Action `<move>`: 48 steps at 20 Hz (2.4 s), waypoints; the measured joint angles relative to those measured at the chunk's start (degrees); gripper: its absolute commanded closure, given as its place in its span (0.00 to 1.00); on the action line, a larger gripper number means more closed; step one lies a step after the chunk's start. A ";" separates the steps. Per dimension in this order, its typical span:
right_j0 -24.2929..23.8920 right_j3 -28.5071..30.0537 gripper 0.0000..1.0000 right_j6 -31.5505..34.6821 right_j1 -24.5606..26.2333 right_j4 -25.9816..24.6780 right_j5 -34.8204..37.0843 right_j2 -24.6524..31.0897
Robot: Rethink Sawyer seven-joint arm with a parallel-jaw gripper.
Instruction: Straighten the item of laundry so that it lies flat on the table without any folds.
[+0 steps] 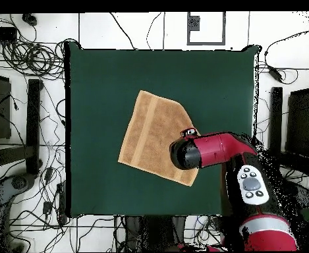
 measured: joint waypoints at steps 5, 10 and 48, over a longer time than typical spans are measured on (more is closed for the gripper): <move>1.78 -2.09 0.00 0.00 2.00 0.43 0.69 0.07; 2.81 -4.46 0.00 0.00 4.16 0.91 2.23 0.82; 13.09 -14.45 1.00 0.00 9.54 0.91 12.39 -5.43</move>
